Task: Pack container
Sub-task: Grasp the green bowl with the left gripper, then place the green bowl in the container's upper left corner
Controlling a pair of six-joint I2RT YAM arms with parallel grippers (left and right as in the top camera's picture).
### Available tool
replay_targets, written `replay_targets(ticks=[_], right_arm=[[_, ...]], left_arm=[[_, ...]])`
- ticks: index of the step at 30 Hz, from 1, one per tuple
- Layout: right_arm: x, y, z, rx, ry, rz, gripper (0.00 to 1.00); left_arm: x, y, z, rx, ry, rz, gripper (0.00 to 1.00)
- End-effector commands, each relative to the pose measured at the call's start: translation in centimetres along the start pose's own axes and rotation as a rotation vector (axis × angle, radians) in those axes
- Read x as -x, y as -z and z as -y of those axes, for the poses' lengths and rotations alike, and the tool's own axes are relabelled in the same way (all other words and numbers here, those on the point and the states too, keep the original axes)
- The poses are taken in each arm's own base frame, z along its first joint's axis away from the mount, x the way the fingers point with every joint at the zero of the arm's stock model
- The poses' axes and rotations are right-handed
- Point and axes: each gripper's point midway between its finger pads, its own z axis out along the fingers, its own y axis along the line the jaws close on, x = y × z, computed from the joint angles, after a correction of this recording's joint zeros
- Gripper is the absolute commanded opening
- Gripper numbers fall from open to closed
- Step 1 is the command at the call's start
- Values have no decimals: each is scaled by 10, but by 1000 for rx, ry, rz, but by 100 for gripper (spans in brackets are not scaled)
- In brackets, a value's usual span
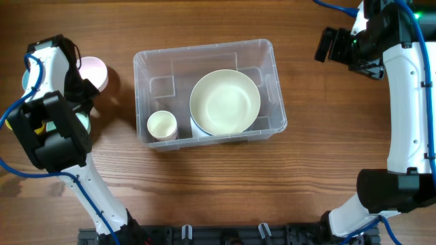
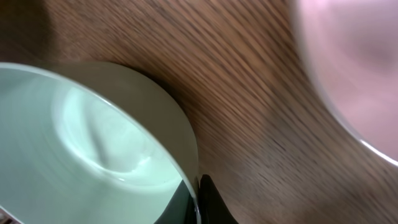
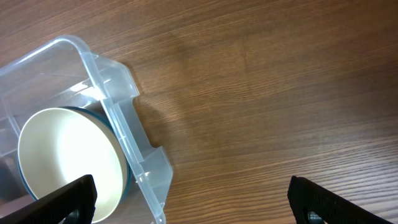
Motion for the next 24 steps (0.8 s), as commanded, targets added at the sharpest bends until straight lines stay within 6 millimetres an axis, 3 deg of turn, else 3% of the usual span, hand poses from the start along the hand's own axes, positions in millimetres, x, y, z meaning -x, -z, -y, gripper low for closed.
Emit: replay_targets(ticks=[1,4,5,6,8,9,11,13,16,18,21,23,24], right_arm=[[-1,-6,-2,-2,17,-17,100],[0,-6,-2,-2,16,-15,100],[0,-6,-2,-1,16,-13,100],[0,-6,-2,-1,16,-13,100],[0,-6,-2,-1,16,-13,100],[0,-6,-2,-1,16,-13,100],[0,-6,-2,-1,16,-14,100],[-1,-6,-2,-2,16,-17,100],[-1,-6,-2,-2,16,-17,100],[-1,-6,-2,-3,16,-19,100],[-2,-6,-2,-4,17,-21,100],[-2,-6,-2,-4,17,-21,100],[-2,-6,-2,-4,17,-21,100]], left_arm=[[-14,69,8,-55,-35,144,4],[-42,145,28,-182,-101,319,4],[-69,199,48,-265,-179,466,4],[-88,231,65,-321,-241,547,4],[-127,279,108,-409,-426,677,4],[-152,295,139,-458,-517,722,4],[-182,285,187,-471,-645,714,4],[-185,245,220,-409,-704,624,4],[-181,192,247,-346,-738,497,4],[-172,159,254,-285,-736,432,4],[-154,123,249,-214,-706,351,4],[-146,117,243,-200,-684,331,5],[-143,117,240,-196,-677,326,17]])
